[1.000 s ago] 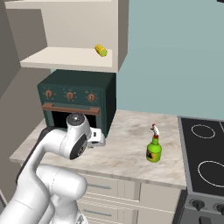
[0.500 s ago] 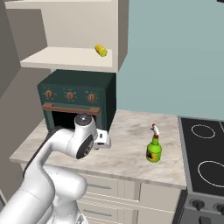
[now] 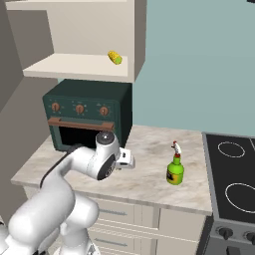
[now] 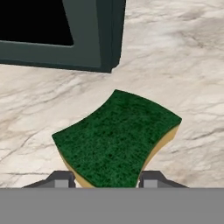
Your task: Pick the sponge and spray from the cabinet and place them on the counter.
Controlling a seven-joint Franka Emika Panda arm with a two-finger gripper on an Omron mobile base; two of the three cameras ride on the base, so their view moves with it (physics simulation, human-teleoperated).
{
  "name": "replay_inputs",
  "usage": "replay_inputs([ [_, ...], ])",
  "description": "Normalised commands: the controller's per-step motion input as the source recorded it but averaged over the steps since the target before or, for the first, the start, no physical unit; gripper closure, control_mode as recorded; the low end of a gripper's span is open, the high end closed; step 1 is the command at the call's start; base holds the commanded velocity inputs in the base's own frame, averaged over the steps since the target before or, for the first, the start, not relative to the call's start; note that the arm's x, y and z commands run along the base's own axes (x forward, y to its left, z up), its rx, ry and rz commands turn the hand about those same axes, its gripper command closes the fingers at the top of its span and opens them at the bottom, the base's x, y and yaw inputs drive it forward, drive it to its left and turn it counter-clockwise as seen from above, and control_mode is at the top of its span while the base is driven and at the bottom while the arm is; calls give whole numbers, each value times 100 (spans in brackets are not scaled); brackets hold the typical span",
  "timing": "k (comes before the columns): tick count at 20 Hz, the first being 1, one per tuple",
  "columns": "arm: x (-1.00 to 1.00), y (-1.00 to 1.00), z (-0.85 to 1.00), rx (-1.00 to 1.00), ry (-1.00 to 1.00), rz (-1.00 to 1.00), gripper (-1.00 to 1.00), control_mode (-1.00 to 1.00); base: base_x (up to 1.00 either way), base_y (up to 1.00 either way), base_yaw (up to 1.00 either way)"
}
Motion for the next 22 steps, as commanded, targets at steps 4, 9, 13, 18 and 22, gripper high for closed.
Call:
replay_inputs([
  [4, 11, 8, -91, -7, -12, -6, 100, -100, 0, 0, 0],
  [9, 10, 10, -92, -7, -12, -5, 100, -100, 0, 0, 0],
  [13, 8, 12, -83, -6, -14, -4, 100, -100, 0, 0, 0],
  [18, 1, 12, -45, -2, -12, -2, 100, -100, 0, 0, 0],
  [22, 0, 7, -18, 0, -6, 0, 100, -100, 0, 0, 0],
])
